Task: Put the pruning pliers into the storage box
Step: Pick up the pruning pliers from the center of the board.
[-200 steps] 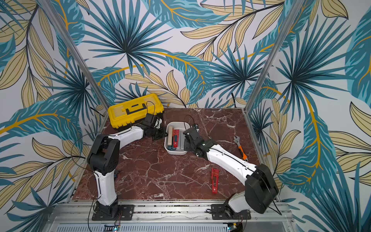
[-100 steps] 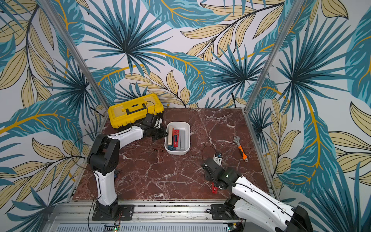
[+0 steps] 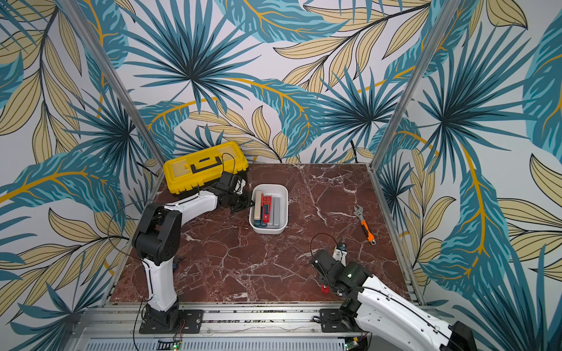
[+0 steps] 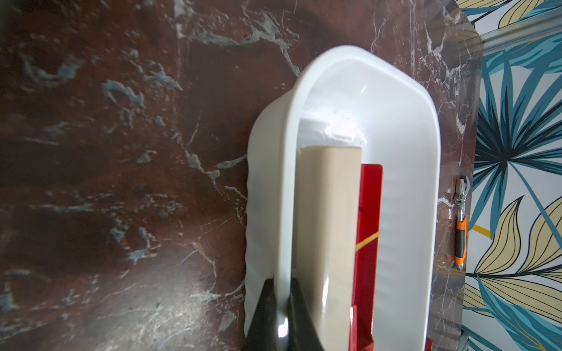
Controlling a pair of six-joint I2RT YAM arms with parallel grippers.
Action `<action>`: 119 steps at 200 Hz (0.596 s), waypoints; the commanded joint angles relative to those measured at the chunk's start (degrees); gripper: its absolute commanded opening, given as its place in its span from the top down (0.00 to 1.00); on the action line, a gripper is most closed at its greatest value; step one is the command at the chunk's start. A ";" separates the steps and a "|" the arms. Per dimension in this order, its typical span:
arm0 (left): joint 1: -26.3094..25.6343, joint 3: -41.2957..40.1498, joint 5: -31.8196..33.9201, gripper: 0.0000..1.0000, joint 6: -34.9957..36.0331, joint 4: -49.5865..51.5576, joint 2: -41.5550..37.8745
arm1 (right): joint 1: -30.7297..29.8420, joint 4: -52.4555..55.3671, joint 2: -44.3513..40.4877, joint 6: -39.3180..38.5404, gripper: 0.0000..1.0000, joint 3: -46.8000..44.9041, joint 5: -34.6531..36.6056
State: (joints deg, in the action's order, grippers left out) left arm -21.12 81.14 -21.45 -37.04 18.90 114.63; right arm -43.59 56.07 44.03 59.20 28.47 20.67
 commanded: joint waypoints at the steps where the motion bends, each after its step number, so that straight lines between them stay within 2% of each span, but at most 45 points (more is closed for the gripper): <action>1: 0.10 1.74 -1.55 1.00 -0.28 -3.52 -3.10 | -0.48 0.51 2.38 1.58 0.55 0.97 -3.84; 43: 0.04 1.90 -1.92 1.00 -0.40 -3.80 -2.79 | -1.45 -3.87 6.64 1.83 0.54 0.97 -4.79; 119: 0.21 2.35 -2.23 1.00 -0.13 -3.78 -2.35 | -2.11 1.90 10.44 6.50 0.52 3.30 -4.72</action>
State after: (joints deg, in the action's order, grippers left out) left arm -21.12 81.14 -21.41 -36.88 18.90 114.63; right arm -45.41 55.05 53.21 63.46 30.61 16.62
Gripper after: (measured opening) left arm 0.082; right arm 0.475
